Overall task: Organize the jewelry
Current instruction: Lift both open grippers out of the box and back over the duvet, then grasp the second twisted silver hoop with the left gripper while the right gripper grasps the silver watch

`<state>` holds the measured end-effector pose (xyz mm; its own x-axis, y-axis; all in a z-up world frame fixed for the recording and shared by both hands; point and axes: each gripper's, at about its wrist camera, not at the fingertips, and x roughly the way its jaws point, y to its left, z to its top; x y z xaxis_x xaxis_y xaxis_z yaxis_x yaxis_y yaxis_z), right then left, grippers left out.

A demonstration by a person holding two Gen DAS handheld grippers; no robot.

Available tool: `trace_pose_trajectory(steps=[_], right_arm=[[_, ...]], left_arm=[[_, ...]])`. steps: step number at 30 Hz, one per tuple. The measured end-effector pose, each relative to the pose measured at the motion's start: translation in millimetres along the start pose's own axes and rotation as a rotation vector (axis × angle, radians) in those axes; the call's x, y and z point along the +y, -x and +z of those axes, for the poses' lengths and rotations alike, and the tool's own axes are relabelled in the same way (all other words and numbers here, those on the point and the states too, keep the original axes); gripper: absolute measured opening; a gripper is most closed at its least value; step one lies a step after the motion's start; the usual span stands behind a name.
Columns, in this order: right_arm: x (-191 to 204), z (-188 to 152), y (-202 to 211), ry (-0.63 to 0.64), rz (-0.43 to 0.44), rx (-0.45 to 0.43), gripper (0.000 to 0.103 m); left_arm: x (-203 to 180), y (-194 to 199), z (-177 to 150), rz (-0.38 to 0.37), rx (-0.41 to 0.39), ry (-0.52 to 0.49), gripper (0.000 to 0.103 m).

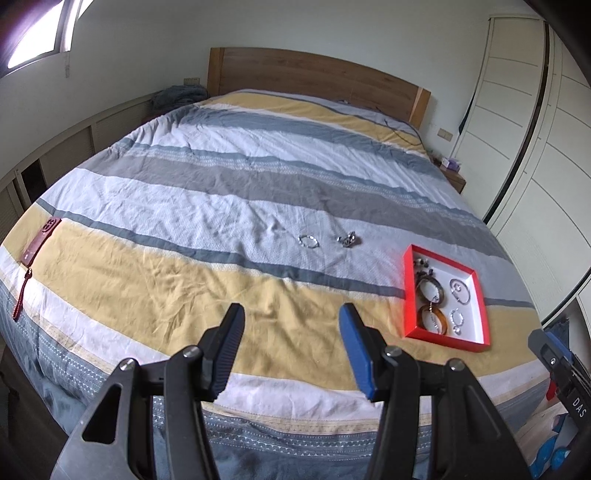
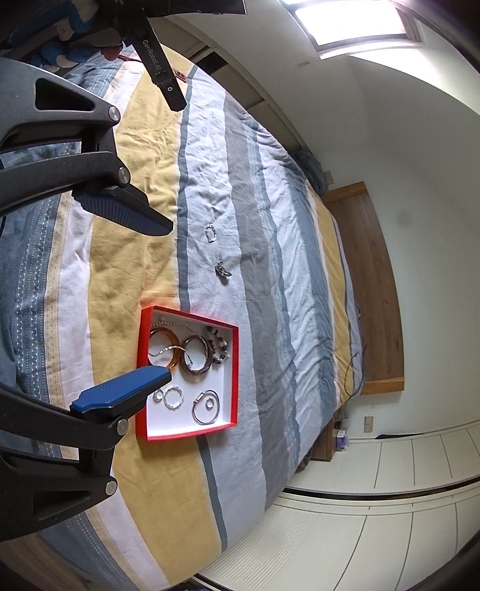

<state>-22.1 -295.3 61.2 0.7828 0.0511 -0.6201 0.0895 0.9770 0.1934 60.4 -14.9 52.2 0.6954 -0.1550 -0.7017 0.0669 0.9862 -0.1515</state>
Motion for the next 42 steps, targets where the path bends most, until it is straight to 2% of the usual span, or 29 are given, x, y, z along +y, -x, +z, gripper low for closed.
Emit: trace_pose_trajectory(steps=[8, 15, 29, 34, 42], right_arm=[[19, -1, -50, 0.055, 0.037, 0.066, 0.068], [34, 15, -113, 0.065, 0.088, 0.136, 0.067], [44, 66, -282, 0.021, 0.132, 0.285, 0.060], [51, 73, -330, 0.008, 0.145, 0.323, 0.060], [60, 75, -384, 0.006, 0.146, 0.361, 0.060]], left_arm=[[3, -58, -3, -0.032, 0.073, -0.008, 0.051], [10, -118, 11, -0.068, 0.123, -0.012, 0.051], [18, -263, 81, -0.128, 0.194, -0.021, 0.050], [13, -308, 92, -0.140, 0.223, -0.045, 0.050], [8, -341, 85, -0.122, 0.225, -0.113, 0.033]])
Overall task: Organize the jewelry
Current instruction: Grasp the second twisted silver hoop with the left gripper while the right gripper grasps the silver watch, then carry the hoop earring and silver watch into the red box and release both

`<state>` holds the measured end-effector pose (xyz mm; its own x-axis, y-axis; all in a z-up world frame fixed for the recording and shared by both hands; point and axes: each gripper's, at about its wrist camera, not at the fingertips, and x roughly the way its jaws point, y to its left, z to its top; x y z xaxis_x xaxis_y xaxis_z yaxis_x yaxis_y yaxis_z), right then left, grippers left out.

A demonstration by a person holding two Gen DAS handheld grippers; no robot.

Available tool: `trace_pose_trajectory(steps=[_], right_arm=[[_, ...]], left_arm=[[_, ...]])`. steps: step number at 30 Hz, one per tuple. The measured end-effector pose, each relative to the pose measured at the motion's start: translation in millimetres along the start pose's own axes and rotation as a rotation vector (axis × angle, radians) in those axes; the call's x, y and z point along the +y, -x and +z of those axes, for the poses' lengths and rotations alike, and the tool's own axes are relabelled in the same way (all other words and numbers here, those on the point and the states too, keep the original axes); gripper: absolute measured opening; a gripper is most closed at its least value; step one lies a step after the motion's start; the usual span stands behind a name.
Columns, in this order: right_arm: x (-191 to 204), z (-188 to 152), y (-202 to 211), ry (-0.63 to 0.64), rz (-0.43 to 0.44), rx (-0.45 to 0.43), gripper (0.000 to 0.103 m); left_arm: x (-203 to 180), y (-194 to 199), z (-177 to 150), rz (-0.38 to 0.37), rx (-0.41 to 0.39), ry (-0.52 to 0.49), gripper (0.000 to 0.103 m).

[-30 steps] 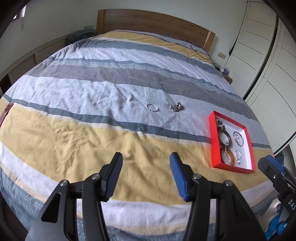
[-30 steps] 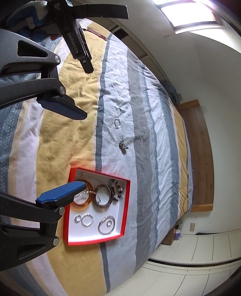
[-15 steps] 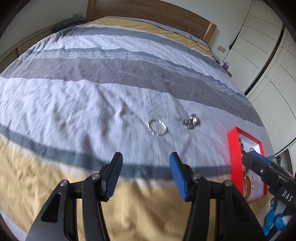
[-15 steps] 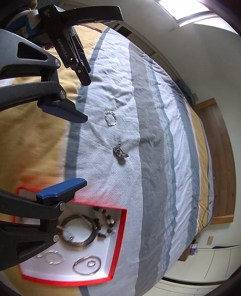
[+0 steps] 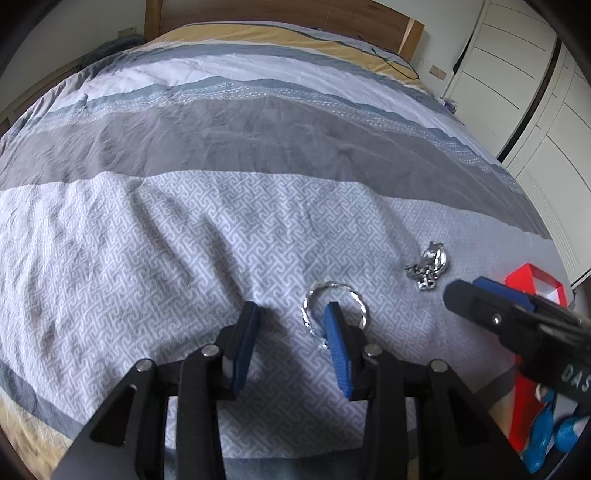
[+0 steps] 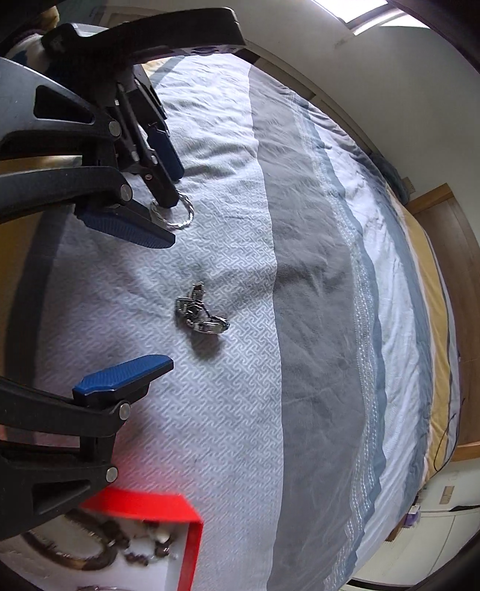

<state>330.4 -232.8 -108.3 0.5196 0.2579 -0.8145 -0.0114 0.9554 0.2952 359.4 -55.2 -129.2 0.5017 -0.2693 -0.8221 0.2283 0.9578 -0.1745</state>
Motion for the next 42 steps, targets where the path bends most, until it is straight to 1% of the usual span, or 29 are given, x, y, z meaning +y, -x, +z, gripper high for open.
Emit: trace_pose_trajectory(steps=[7, 9, 10, 11, 12, 13, 15, 16, 17, 21, 26, 30, 35, 42], right_arm=[[-9, 10, -33, -0.024, -0.013, 0.020, 0.059], [-7, 12, -38, -0.010, -0.018, 0.014, 0.056], [-6, 13, -40, 0.000, -0.021, 0.012, 0.052], [-4, 14, -43, 0.013, -0.025, 0.012, 0.047], [-3, 14, -45, 0.027, -0.031, 0.013, 0.044], [-1, 13, -48, 0.045, -0.040, 0.012, 0.037], [0, 12, -49, 0.066, -0.050, 0.007, 0.031], [0, 12, -48, 0.069, -0.051, 0.002, 0.027], [-1, 12, -47, 0.070, -0.051, -0.001, 0.022], [-1, 11, -39, 0.074, -0.028, -0.010, 0.019], [0, 4, -17, 0.065, 0.008, -0.031, 0.019], [2, -1, 13, 0.056, 0.031, -0.061, 0.018], [6, -8, 55, 0.050, 0.038, -0.101, 0.018], [8, -26, 119, 0.042, 0.031, -0.159, 0.018]], left_arm=[[-5, -9, -4, 0.013, -0.025, -0.074, 0.028], [-4, -11, -4, 0.011, -0.034, -0.074, 0.022], [-4, -12, -3, 0.013, -0.039, -0.071, 0.020], [-3, -13, -4, 0.013, -0.043, -0.069, 0.016], [-2, -13, -4, 0.013, -0.047, -0.067, 0.013], [-3, -14, -3, 0.013, -0.050, -0.068, 0.011], [-3, -15, -2, 0.009, -0.052, -0.072, 0.007], [-4, -15, -2, 0.007, -0.052, -0.073, 0.006], [-3, -14, -1, 0.001, -0.053, -0.073, 0.004], [0, -8, 1, -0.025, -0.049, -0.056, 0.003], [-3, 4, -1, -0.012, -0.043, -0.050, 0.003], [-6, 22, -3, -0.004, -0.043, -0.045, 0.003], [-12, 55, -7, 0.014, -0.067, -0.053, 0.003], [-27, 112, -13, 0.037, -0.116, -0.070, 0.003]])
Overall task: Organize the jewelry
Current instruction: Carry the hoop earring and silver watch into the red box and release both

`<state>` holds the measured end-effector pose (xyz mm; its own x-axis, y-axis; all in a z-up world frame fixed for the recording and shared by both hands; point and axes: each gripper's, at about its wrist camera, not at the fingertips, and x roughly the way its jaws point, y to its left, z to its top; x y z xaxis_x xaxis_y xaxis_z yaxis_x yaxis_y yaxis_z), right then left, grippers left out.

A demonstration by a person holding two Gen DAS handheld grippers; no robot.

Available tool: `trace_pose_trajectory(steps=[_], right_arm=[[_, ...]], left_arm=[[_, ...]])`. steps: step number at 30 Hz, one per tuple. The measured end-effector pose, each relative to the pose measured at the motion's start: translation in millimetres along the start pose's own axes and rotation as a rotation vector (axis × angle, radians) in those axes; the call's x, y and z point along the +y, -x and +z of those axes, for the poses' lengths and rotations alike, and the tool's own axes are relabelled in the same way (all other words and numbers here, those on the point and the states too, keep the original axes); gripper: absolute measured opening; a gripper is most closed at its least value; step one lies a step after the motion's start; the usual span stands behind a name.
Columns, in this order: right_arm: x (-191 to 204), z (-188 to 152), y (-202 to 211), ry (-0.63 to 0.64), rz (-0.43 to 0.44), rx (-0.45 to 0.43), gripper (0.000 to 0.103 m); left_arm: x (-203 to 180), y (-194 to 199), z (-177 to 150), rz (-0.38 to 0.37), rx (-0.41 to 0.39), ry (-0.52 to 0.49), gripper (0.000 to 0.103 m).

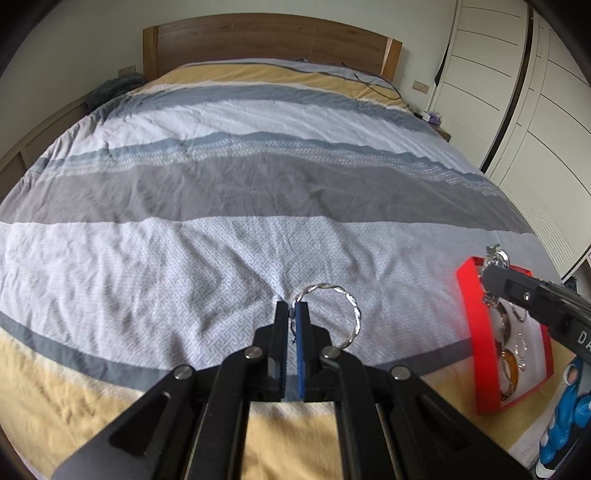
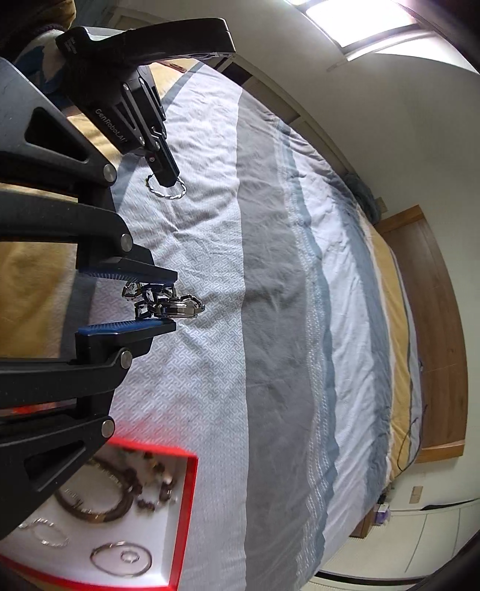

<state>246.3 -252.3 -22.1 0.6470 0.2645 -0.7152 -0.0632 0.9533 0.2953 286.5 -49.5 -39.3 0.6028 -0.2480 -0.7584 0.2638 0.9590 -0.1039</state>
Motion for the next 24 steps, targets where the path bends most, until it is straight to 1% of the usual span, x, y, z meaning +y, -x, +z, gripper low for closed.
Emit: trace_pose_trajectory(steps=[6, 13, 19, 24], right_arm=[[-6, -12, 55, -0.005, -0.028, -0.045, 0.018], [-28, -31, 106, -0.042, -0.074, -0.087, 0.019], [-50, -46, 139, -0.062, -0.111, -0.114, 0.019], [-76, -56, 158, -0.091, -0.146, -0.126, 0.019]], left_arm=[[-27, 47, -5, 0.002, -0.045, -0.024, 0.003], [-70, 85, -16, -0.024, -0.084, -0.064, 0.003], [-115, 101, -22, -0.057, -0.114, -0.119, 0.003], [-151, 98, -24, -0.084, -0.115, -0.154, 0.003]])
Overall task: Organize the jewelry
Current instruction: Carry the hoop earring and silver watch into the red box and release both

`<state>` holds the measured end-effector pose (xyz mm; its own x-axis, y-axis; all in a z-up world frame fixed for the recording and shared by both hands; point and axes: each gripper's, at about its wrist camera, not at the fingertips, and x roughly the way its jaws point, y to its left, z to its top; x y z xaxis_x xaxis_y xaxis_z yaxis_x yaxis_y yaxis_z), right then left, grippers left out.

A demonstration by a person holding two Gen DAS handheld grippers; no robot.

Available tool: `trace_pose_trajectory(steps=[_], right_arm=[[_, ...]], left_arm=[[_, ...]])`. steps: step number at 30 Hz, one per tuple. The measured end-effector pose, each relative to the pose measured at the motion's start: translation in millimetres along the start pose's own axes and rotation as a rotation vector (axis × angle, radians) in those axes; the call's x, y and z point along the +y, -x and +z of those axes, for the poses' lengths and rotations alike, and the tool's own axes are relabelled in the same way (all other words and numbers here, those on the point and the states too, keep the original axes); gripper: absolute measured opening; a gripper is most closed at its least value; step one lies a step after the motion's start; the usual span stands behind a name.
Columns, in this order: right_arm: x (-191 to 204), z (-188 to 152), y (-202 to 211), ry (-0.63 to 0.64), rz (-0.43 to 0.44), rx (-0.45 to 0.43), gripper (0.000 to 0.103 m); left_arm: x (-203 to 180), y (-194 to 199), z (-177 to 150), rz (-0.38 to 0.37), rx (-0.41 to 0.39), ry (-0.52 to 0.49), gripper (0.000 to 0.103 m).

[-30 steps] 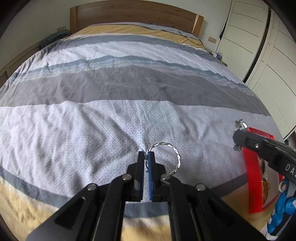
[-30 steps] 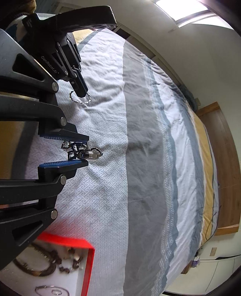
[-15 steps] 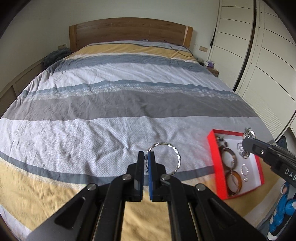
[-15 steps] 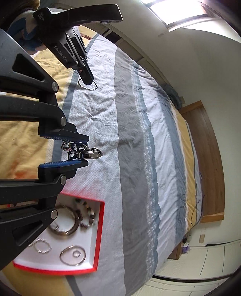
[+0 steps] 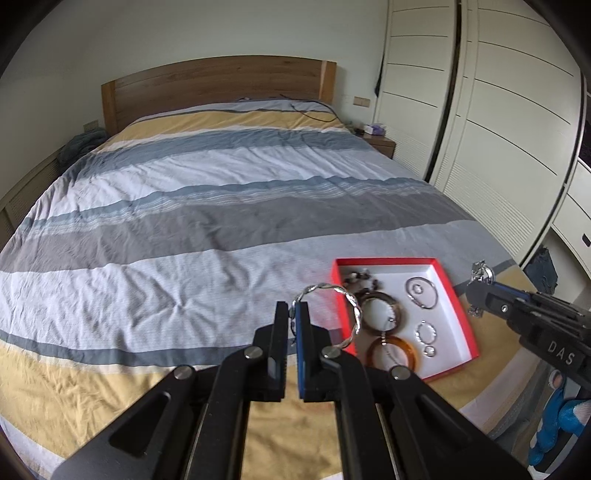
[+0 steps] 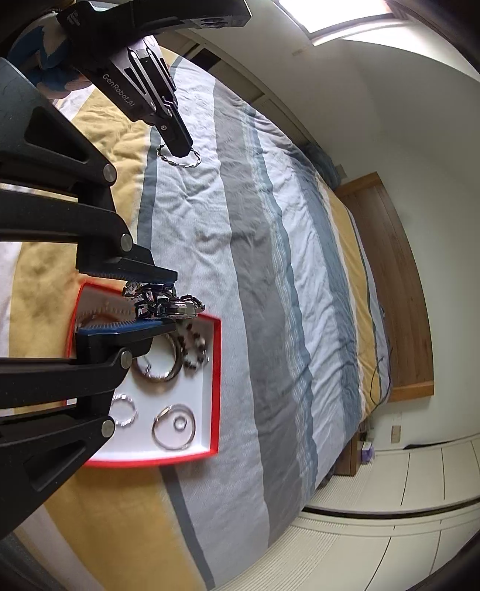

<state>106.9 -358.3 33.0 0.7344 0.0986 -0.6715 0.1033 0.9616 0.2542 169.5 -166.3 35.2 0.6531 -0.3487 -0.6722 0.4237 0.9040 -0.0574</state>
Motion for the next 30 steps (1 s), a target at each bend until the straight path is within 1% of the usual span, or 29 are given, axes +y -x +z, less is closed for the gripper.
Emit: trace_pose_trajectory(steps=[6, 11, 16, 21, 23, 27, 30], right_arm=[[-41, -5, 2, -0.047, -0.041, 0.007, 0.019], [-71, -12, -9, -0.081, -0.064, 0.037, 0.019], [-92, -17, -25, -0.104, -0.073, 0.068, 0.019], [-107, -22, -42, -0.121, -0.074, 0.099, 0.019], [-111, -26, -50, -0.123, -0.069, 0.118, 0.019], [-114, -38, -73, -0.111, -0.059, 0.189, 0.019], [-116, -48, -88, -0.106, -0.055, 0.232, 0.019]], left_arm=[[-39, -19, 3, -0.032, 0.014, -0.049, 0.003], [-62, -40, 6, -0.053, 0.038, -0.076, 0.003], [-78, -64, 2, -0.061, 0.074, -0.094, 0.003], [-85, -87, -6, -0.068, 0.119, -0.103, 0.003], [-89, -98, -12, -0.078, 0.150, -0.104, 0.003], [-96, -119, -27, -0.090, 0.212, -0.114, 0.003], [-100, -133, -36, -0.090, 0.243, -0.117, 0.003]])
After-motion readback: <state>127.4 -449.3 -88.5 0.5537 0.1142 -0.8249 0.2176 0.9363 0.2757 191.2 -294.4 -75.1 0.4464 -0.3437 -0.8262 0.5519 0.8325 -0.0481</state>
